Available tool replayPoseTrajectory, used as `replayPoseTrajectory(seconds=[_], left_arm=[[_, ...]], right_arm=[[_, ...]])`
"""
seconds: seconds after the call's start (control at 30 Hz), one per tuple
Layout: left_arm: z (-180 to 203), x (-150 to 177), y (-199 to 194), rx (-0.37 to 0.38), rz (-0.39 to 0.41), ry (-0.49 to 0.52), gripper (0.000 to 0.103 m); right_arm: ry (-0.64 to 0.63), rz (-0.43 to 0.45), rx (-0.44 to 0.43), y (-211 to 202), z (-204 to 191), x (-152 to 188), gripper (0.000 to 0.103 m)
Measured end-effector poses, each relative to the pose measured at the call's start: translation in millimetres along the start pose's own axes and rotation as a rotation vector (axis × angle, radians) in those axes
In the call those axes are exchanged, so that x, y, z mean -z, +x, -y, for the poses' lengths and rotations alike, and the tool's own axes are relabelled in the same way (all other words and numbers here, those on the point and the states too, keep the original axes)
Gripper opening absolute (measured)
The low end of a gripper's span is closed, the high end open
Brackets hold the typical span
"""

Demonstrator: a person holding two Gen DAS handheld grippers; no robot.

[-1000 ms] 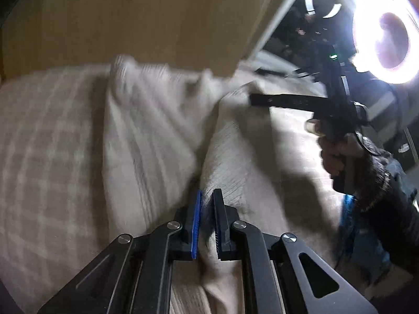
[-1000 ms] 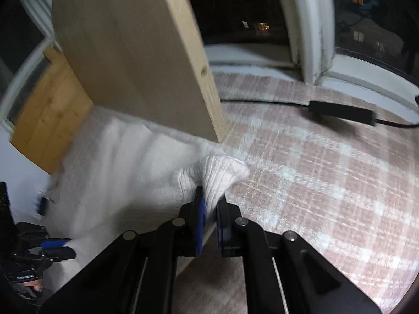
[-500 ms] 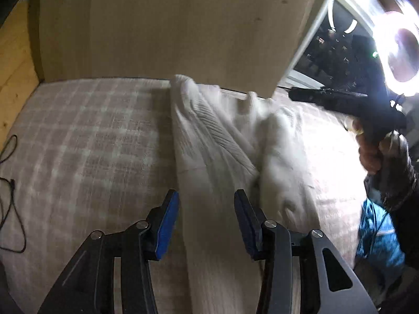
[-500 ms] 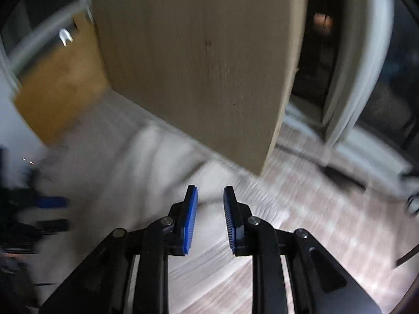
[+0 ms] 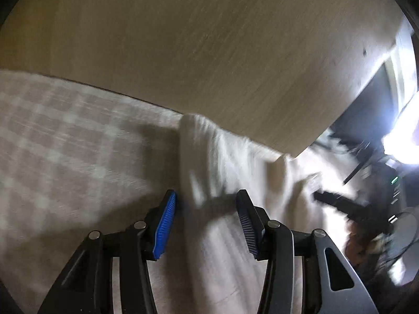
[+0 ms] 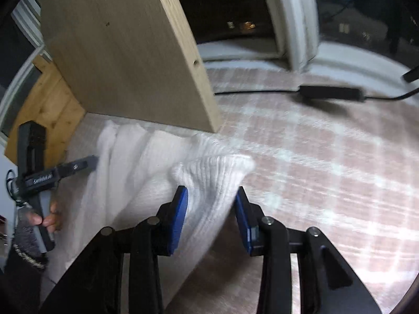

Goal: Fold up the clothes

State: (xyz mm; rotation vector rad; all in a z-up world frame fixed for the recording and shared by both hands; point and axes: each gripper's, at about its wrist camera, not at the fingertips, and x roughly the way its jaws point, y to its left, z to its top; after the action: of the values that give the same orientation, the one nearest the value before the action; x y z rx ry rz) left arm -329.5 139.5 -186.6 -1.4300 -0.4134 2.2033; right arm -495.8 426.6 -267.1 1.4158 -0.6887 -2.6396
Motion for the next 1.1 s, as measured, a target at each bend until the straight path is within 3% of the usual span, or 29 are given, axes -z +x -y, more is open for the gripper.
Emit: replayPoseTrajectory(seconds=[0.07, 0.1, 0.13, 0.2, 0.27, 0.33, 0.37, 0.47, 0.57, 0.67, 0.8, 0.9, 1.0, 1.07, 1.1], left_arm=[[8, -1, 5, 0.001, 0.009, 0.026, 0.017], [12, -1, 5, -0.006, 0.018, 0.045, 0.013], [18, -1, 4, -0.012, 0.030, 0.062, 0.013], [34, 1, -9, -0.027, 0.081, 0.116, 0.013], [54, 5, -16, -0.094, 0.129, 0.239, 0.013], [59, 7, -4, -0.153, 0.103, 0.305, 0.018], [53, 5, -2, -0.171, 0.091, 0.280, 0.018], [36, -3, 5, -0.222, 0.054, 0.205, 0.032], [37, -5, -20, -0.284, 0.118, 0.195, 0.032], [52, -2, -31, -0.286, 0.131, 0.227, 0.032], [71, 1, -14, -0.222, 0.059, 0.257, 0.031], [76, 5, 17, -0.274, -0.024, 0.251, 0.029], [82, 9, 28, -0.331, -0.031, 0.287, 0.029], [82, 11, 29, -0.325, -0.027, 0.305, 0.020], [79, 10, 28, -0.301, -0.026, 0.298, 0.005]], right_arm=[[0.010, 0.014, -0.032, 1, -4, 1, 0.037], [0.018, 0.015, -0.052, 1, -6, 2, 0.024], [0.031, 0.011, -0.076, 1, -6, 3, 0.010], [0.038, 0.052, -0.054, -14, -8, 5, 0.008], [0.026, 0.090, 0.004, -30, -13, 5, 0.007], [-0.013, 0.095, 0.059, -34, -18, 7, 0.007], [-0.032, 0.085, 0.075, -33, -20, 8, 0.008], [-0.066, 0.012, 0.123, -19, -24, 7, 0.011], [-0.061, 0.038, 0.144, -33, -17, 2, 0.023], [-0.027, 0.119, 0.161, -55, -14, -3, 0.024], [-0.118, 0.116, 0.046, -36, -49, -22, 0.023], [-0.208, 0.064, -0.036, -11, -79, -28, 0.007], [-0.278, -0.004, -0.059, 23, -104, -34, 0.007], [-0.274, -0.041, -0.088, 40, -108, -37, 0.007], [-0.272, -0.060, -0.102, 48, -109, -39, 0.007]])
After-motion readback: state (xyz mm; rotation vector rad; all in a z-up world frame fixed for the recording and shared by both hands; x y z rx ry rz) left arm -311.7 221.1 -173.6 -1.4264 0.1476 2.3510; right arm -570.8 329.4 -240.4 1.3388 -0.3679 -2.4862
